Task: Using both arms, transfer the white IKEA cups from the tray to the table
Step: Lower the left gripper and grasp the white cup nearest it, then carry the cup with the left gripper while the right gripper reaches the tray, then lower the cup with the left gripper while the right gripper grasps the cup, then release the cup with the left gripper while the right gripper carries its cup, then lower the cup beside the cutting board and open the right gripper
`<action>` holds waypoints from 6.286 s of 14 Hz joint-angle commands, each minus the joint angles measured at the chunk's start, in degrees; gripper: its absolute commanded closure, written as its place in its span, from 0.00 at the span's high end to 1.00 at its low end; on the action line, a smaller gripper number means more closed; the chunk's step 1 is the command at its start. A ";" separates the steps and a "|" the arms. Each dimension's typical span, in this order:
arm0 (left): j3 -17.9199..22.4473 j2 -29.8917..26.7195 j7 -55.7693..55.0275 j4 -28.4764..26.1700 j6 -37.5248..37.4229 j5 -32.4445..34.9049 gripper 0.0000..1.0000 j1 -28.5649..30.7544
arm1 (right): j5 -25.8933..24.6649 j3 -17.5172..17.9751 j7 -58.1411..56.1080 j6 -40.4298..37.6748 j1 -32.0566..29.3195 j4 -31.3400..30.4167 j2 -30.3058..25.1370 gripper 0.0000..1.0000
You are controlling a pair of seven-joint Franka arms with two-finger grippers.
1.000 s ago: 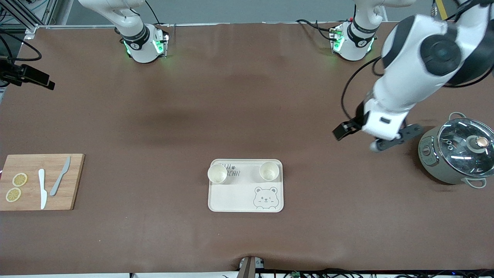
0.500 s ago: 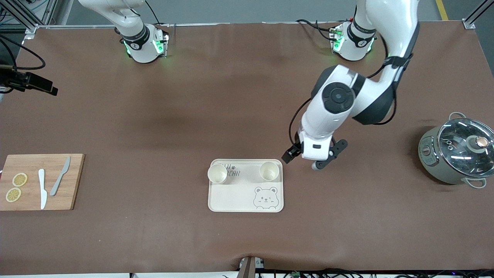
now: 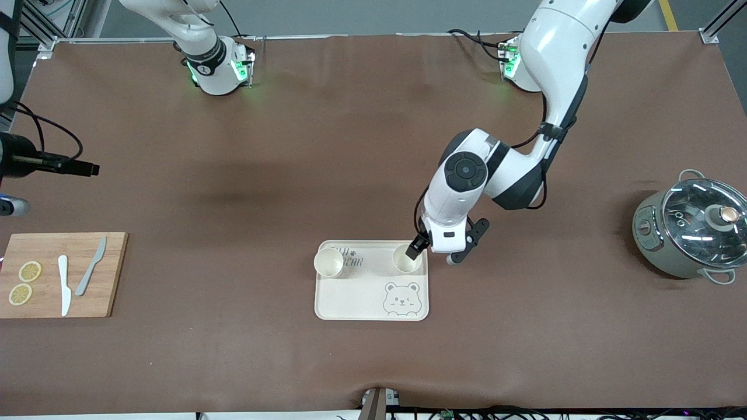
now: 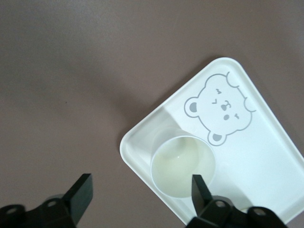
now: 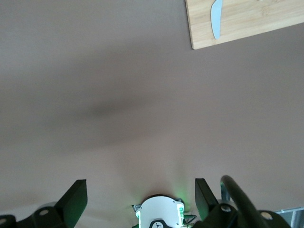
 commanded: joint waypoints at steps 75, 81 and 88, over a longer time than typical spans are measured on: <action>-5.00 -28.77 25.81 -10.69 -29.61 -6.19 1.00 34.29 | 8.50 -13.05 -25.93 53.90 11.85 -40.39 3.33 0.00; -4.65 -31.06 35.19 -10.34 -32.51 -5.49 1.00 34.38 | 8.50 -12.96 -27.24 59.17 11.41 -42.14 5.08 0.00; -4.82 -31.50 48.03 -8.41 -32.42 -5.13 1.00 34.21 | 9.02 -12.70 -28.31 49.62 10.79 -38.73 6.32 1.00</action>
